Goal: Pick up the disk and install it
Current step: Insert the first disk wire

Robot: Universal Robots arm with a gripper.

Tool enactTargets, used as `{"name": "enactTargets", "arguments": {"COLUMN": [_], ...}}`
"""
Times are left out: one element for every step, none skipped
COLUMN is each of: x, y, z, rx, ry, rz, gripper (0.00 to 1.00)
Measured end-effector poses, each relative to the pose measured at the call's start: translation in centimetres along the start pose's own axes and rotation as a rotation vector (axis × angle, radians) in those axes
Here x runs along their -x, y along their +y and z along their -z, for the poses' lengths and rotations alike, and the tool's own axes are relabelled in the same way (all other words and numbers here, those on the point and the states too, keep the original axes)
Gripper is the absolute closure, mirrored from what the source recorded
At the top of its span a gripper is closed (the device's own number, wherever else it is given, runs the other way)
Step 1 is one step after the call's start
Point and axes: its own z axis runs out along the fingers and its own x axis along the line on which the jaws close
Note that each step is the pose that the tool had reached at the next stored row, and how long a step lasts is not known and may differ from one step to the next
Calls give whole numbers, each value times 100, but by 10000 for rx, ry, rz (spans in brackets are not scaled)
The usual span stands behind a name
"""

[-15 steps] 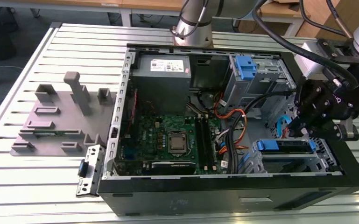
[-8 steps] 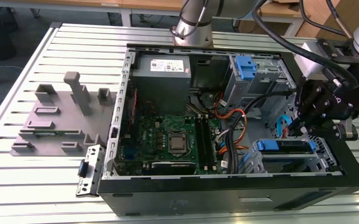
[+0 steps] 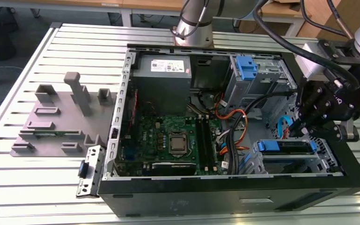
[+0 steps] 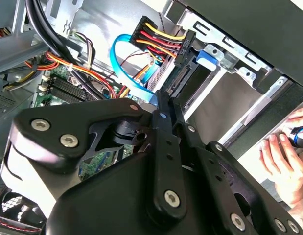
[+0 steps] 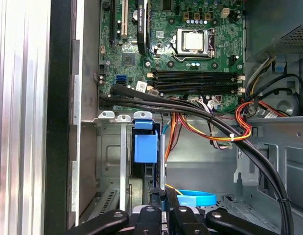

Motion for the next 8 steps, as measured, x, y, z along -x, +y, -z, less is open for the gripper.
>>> {"name": "enactTargets", "arguments": {"x": [-1, -4, -7, -10, -10, -12, -14, -14], "y": [0, 0, 0, 0, 0, 0, 0, 0], "z": [1, 1, 0, 0, 1, 1, 1, 1], "rx": [0, 0, 0, 0, 0, 0, 0, 0], "ry": [1, 1, -1, 1, 1, 2, 2, 2], "rz": [0, 0, 0, 0, 0, 0, 0, 0], "gripper": [84, 84, 84, 84, 84, 84, 84, 84]}}
